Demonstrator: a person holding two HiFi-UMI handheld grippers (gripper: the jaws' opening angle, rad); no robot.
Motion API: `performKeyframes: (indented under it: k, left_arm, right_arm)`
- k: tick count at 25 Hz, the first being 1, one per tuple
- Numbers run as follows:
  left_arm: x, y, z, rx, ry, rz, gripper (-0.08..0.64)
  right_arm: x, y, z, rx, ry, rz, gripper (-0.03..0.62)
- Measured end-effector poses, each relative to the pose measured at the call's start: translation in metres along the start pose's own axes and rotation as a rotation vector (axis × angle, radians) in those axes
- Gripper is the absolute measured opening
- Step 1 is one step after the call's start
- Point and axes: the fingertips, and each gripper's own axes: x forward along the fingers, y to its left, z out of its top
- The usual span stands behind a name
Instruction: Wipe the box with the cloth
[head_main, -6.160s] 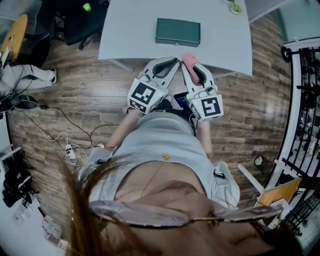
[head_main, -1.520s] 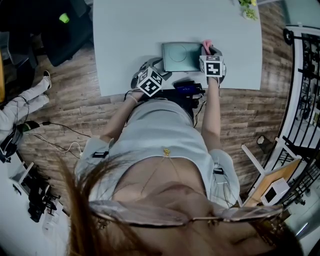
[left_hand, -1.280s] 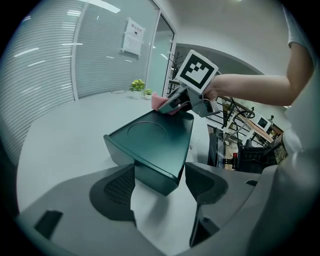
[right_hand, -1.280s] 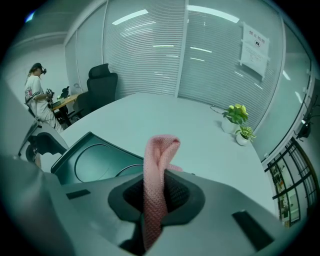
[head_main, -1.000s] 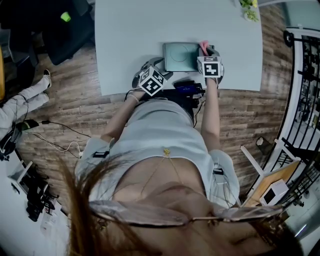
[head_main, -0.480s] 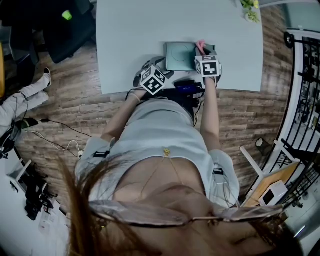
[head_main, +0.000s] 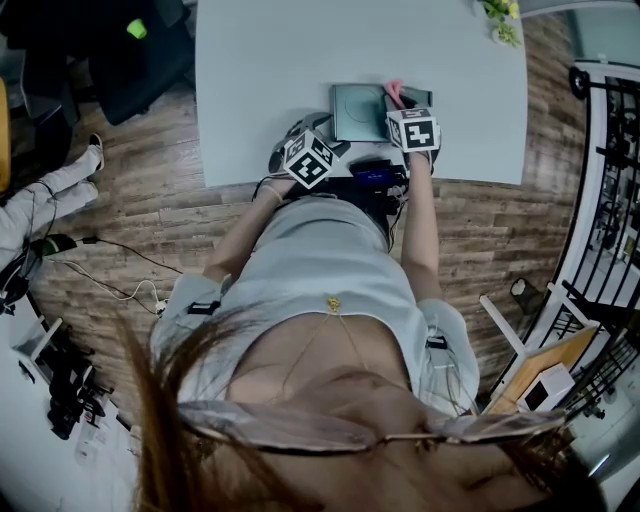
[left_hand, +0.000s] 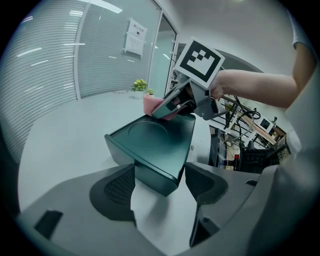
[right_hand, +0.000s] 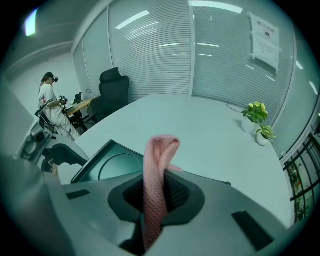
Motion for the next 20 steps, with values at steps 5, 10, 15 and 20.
performKeyframes:
  k: [5,10,15,20]
  left_arm:
    - [-0.001,0.0,-0.001,-0.006,-0.004,-0.001,0.311]
    - [-0.003,-0.001,-0.001,-0.009,-0.007,-0.001,0.311]
    - [-0.002,0.0,0.0,-0.01,-0.009,0.0,0.311]
    - [-0.003,-0.001,0.0,-0.012,-0.009,0.002,0.311]
  right_arm:
    - [0.003,0.015,0.007,0.032,-0.009,0.052,0.04]
    - [0.005,0.027,0.011,0.031,-0.009,0.078,0.04]
    - [0.008,0.034,0.012,0.026,-0.007,0.094,0.04]
    - [0.01,0.048,0.014,0.007,0.007,0.115,0.04]
